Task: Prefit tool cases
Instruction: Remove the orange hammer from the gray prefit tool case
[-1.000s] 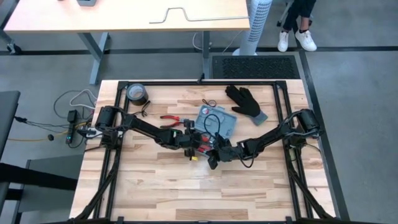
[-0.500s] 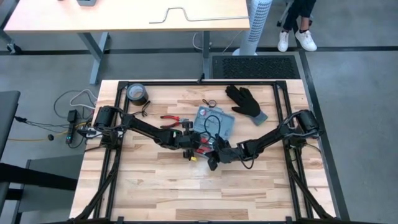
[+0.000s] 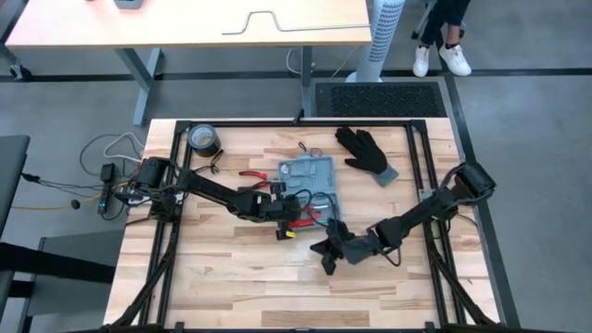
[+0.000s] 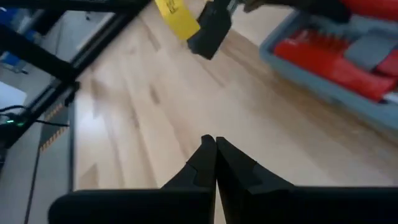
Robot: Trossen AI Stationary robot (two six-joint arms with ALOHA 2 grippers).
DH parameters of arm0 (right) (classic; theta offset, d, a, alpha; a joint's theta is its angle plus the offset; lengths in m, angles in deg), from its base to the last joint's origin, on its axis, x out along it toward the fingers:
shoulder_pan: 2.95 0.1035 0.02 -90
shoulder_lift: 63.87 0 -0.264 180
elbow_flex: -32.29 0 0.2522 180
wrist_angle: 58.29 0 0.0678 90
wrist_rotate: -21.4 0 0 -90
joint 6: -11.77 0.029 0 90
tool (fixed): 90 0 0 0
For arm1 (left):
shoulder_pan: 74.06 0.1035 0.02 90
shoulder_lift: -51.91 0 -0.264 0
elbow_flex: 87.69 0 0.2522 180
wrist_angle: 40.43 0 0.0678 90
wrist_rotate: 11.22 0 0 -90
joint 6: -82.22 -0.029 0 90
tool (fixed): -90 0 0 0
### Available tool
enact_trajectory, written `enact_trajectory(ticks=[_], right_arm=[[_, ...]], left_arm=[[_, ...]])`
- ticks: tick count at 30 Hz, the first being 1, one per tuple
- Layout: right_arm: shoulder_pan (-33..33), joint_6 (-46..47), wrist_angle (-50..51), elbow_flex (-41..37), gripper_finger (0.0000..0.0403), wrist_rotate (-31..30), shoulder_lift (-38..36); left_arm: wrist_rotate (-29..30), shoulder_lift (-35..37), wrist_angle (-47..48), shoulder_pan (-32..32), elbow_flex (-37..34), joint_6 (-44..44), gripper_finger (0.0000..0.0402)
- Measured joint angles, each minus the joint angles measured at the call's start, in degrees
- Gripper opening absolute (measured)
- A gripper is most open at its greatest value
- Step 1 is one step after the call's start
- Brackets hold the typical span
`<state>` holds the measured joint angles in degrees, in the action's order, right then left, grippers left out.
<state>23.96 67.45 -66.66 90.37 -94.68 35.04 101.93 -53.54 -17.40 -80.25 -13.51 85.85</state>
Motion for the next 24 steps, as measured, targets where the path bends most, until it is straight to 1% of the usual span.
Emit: enact_trajectory(ticks=[7, 13, 19, 24], right_arm=[[2.80, 0.21, 3.62, 0.02, 0.0015, -6.43, -3.63], [4.04, 0.31, 6.57, 0.02, 0.0016, -10.44, -6.65], [5.20, -0.67, 10.05, 0.04, 0.0016, -14.60, -10.53], [5.79, -0.67, 14.94, 0.04, 0.0016, -16.58, -13.13]], left_arm=[[-0.24, 2.89, 0.46, -2.00, 0.02, 3.15, 0.0039], [0.13, 6.06, 0.75, -3.22, 0.07, 5.52, 0.0039], [3.40, 11.47, 4.65, -3.79, 0.07, 8.02, 0.0039], [8.33, 17.02, 11.46, -3.70, 0.11, 9.61, 0.0039]])
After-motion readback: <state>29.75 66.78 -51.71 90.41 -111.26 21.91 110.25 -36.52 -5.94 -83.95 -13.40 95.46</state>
